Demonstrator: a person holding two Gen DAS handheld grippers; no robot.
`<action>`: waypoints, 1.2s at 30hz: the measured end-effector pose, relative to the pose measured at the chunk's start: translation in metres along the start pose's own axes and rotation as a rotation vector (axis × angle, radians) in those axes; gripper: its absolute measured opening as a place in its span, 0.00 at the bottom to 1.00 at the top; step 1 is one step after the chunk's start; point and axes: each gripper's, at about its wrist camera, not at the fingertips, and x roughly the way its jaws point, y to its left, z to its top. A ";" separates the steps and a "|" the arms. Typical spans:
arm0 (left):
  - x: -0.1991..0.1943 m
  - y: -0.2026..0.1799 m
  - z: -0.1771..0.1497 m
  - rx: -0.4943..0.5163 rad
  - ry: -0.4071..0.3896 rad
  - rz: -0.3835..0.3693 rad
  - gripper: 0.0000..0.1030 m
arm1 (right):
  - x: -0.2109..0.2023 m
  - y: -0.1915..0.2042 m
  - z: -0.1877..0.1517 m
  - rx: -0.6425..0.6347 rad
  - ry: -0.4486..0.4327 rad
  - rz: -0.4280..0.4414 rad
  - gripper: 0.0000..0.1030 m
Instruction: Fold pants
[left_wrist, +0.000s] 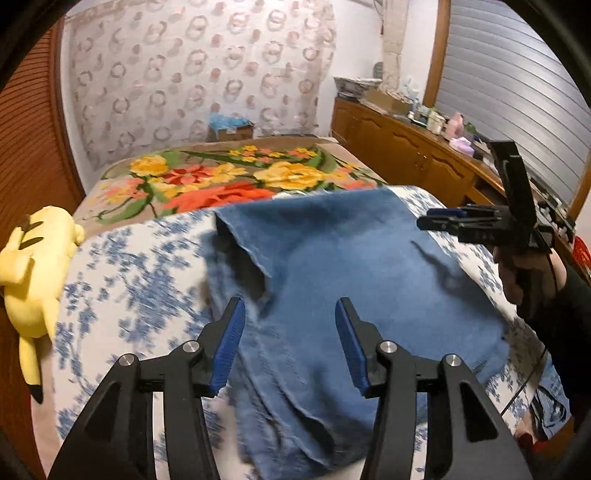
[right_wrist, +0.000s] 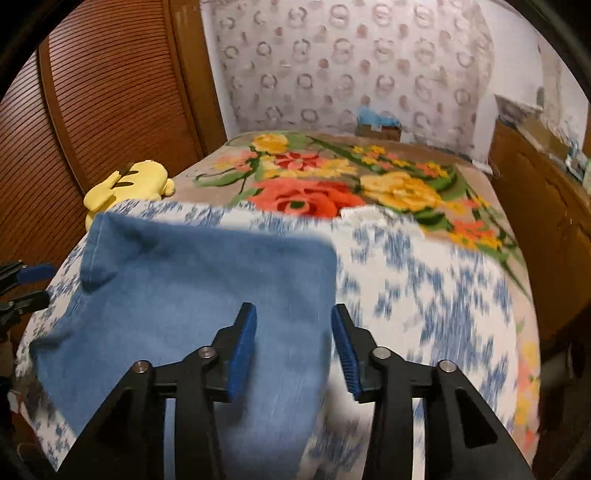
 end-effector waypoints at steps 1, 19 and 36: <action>0.000 -0.005 -0.004 0.001 0.005 -0.009 0.50 | -0.004 0.001 -0.009 0.009 0.009 0.002 0.48; 0.012 -0.021 -0.044 -0.006 0.069 -0.001 0.51 | -0.047 -0.005 -0.067 0.160 0.043 0.085 0.51; -0.028 0.010 -0.041 -0.052 -0.017 0.038 0.51 | -0.095 0.046 -0.020 0.033 -0.138 0.253 0.07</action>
